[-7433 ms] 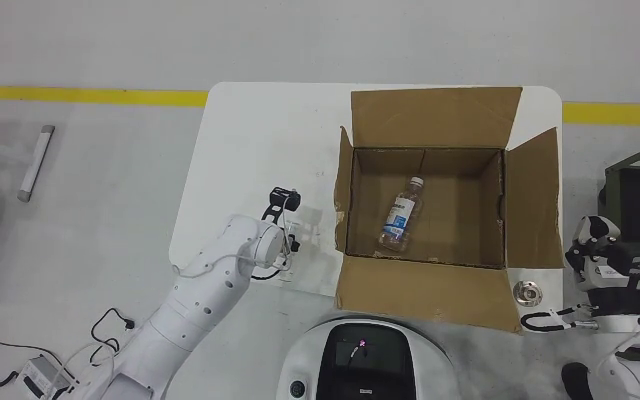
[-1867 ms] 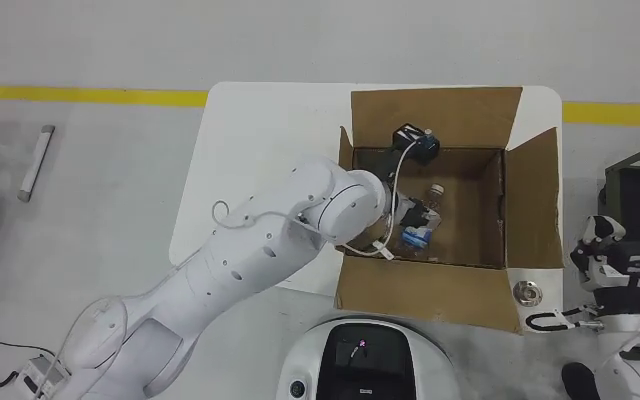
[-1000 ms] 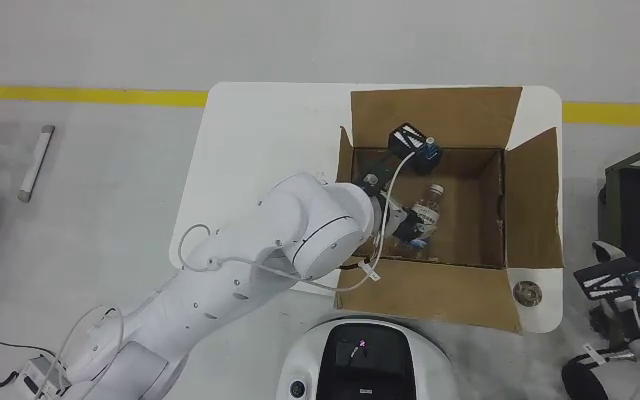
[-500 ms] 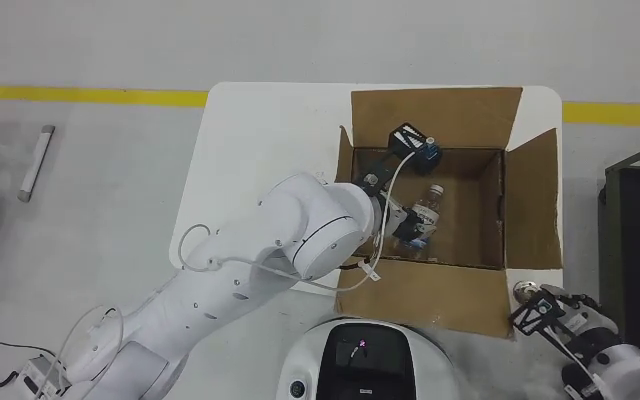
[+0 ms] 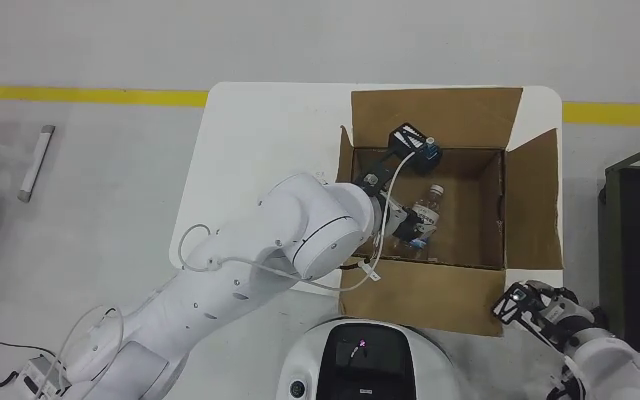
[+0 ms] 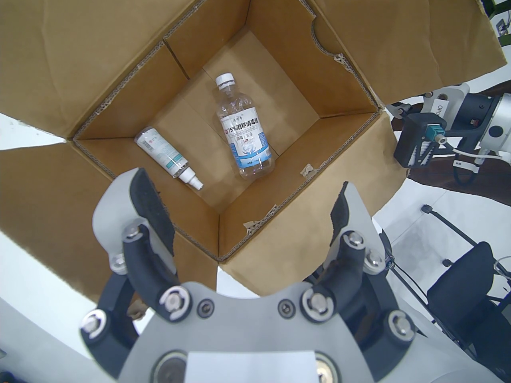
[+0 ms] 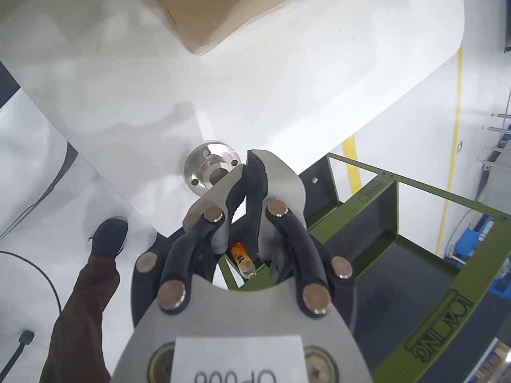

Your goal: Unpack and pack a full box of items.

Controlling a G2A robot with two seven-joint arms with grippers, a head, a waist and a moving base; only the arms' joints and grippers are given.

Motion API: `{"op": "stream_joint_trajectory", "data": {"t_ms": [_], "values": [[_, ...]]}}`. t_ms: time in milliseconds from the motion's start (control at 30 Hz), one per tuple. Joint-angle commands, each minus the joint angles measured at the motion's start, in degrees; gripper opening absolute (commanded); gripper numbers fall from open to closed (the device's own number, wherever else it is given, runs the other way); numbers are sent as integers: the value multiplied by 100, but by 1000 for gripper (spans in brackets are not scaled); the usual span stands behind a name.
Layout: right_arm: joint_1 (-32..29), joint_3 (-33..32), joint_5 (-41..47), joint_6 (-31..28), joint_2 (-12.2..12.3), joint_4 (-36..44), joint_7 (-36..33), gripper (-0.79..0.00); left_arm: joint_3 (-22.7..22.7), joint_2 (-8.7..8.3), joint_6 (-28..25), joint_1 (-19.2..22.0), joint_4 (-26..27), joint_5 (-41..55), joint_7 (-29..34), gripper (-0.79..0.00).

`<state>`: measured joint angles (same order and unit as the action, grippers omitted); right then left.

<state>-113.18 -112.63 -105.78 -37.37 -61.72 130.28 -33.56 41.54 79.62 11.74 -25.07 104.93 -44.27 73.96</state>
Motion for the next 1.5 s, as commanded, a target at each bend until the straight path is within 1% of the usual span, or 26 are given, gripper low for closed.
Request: {"op": "stream_joint_trajectory", "data": {"t_ms": [0, 33, 100, 200, 400, 533, 733, 833, 933, 1100, 1333, 1467], "values": [[13, -24, 57, -47, -3, -9, -66, -594, 0, 0, 0, 0, 0, 0, 0, 0], [16, -29, 88, -72, -4, -19, -95, -573, 0, 0, 0, 0, 0, 0, 0, 0], [17, -35, 98, -123, -5, -33, -143, -570, 0, 0, 0, 0, 0, 0, 0, 0], [18, -48, 129, -128, -10, -97, -188, -542, 0, 0, 0, 0, 0, 0, 0, 0], [4, -109, 172, -124, -19, -172, -203, -548, 0, 0, 0, 0, 0, 0, 0, 0], [12, -150, 196, -163, -20, -241, -184, -496, 0, 0, 0, 0, 0, 0, 0, 0], [19, -195, 273, -231, -23, -232, -140, -462, 0, 0, 0, 0, 0, 0, 0, 0], [18, -201, 287, -319, -20, -220, -133, -459, 0, 0, 0, 0, 0, 0, 0, 0], [52, -162, 295, -450, -12, -231, -113, -434, 0, 0, 0, 0, 0, 0, 0, 0], [164, -78, 245, -540, 1, -318, -120, -434, 0, 0, 0, 0, 0, 0, 0, 0], [324, -10, 240, -569, 11, -450, -187, -459, 0, 0, 0, 0, 0, 0, 0, 0], [402, 24, 241, -592, 17, -527, -226, -449, 0, 0, 0, 0, 0, 0, 0, 0]]}}
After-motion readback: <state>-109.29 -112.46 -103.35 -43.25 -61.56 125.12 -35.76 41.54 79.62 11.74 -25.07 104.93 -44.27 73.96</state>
